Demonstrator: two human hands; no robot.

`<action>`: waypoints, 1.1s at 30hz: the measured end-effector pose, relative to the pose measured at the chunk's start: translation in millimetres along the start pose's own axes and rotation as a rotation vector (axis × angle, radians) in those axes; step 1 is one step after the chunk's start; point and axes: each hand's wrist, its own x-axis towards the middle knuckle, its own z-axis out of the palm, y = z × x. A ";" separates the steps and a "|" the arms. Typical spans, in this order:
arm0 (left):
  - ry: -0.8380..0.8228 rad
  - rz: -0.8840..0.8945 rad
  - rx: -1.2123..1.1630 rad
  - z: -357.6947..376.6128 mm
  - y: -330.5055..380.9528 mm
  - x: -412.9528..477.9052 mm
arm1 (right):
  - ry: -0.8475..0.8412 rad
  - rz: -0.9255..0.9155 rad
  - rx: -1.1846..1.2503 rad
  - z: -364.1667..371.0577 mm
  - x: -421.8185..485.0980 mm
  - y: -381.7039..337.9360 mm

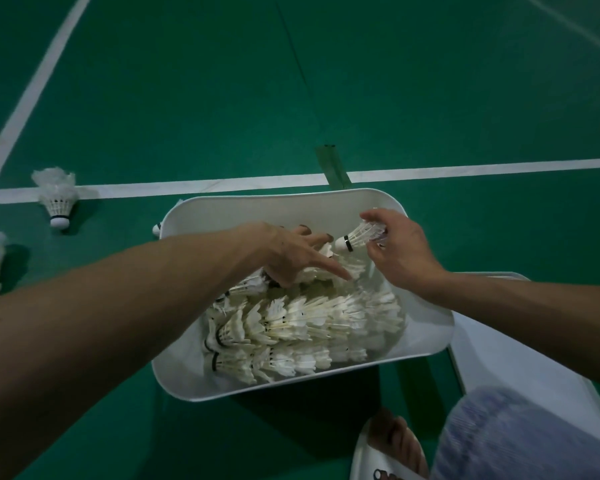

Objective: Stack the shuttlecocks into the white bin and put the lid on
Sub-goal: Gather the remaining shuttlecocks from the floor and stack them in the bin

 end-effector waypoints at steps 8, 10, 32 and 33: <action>0.066 0.008 0.111 -0.7 4.7 3.5 | 0.026 0.010 0.017 -1.6 0.1 0.8; 0.069 0.022 0.104 -3.8 6.8 6.9 | 0.031 0.009 0.020 -1.7 0.1 1.2; 0.133 0.117 0.039 -0.3 9.6 16.4 | 0.109 -0.110 0.055 -4.3 -5.2 0.8; 0.130 0.116 0.051 -1.3 11.4 18.4 | 0.109 -0.112 0.054 -3.5 -5.5 1.0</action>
